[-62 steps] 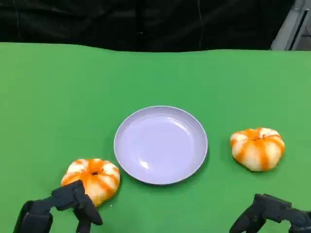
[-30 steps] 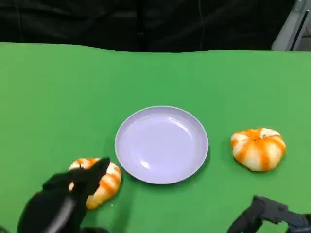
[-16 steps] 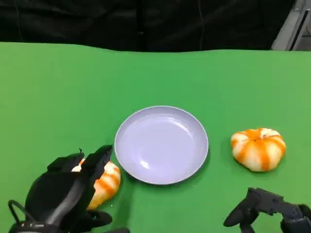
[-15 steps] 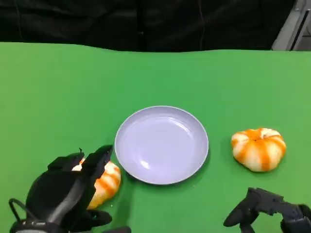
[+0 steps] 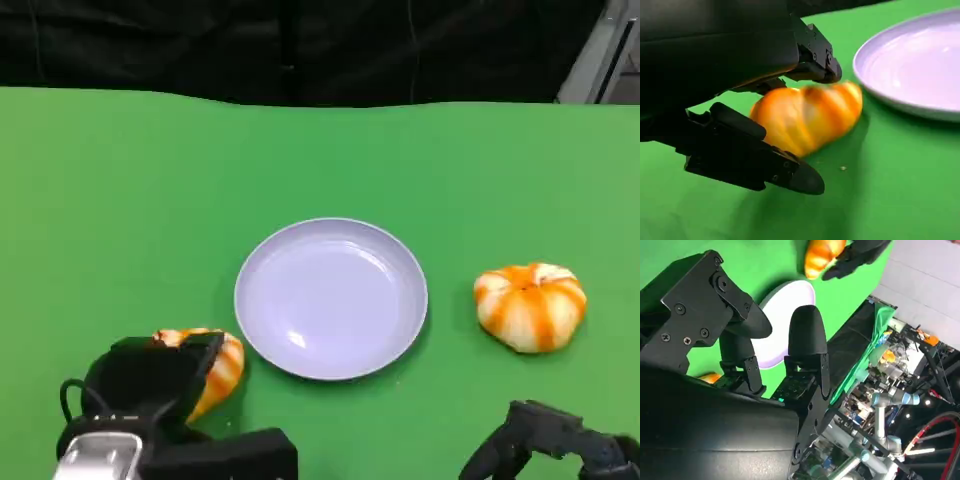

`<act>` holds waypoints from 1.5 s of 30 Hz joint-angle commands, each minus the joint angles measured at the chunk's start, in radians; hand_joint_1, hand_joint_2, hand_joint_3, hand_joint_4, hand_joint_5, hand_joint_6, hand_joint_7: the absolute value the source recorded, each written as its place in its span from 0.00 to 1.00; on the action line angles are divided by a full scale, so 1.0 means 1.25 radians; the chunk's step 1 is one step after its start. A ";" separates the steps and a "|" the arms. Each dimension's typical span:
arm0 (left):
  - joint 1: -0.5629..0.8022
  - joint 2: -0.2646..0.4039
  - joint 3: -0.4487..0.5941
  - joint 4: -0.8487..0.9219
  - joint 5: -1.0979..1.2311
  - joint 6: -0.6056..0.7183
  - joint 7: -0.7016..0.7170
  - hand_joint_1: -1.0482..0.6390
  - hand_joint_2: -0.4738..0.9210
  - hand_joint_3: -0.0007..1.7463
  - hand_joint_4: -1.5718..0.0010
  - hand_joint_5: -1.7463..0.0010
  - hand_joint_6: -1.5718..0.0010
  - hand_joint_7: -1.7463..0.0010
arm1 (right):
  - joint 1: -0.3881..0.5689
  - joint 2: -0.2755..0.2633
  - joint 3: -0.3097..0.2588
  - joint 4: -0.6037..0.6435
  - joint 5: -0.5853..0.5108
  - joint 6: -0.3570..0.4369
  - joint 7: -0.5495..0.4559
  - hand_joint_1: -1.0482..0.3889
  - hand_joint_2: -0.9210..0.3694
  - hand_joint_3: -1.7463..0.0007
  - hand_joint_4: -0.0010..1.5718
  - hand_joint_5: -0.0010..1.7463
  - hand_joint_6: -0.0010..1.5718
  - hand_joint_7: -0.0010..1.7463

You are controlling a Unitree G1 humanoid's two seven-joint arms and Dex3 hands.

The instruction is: Grasp the bread from the table and place it into the plate.

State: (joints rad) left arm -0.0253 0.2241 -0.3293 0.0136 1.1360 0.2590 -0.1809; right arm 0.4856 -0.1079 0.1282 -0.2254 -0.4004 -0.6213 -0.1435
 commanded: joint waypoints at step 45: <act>-0.274 -0.053 -0.120 0.315 -0.200 -0.369 0.459 0.43 0.93 0.23 0.70 0.51 0.67 0.80 | 0.027 -0.003 0.012 -0.031 -0.051 0.001 -0.030 0.77 0.53 0.17 0.53 0.83 0.56 0.64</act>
State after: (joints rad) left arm -0.3464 0.1501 -0.4599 0.4240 0.8888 -0.2729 0.5305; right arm 0.5061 -0.1035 0.1315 -0.2571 -0.4360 -0.5899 -0.1752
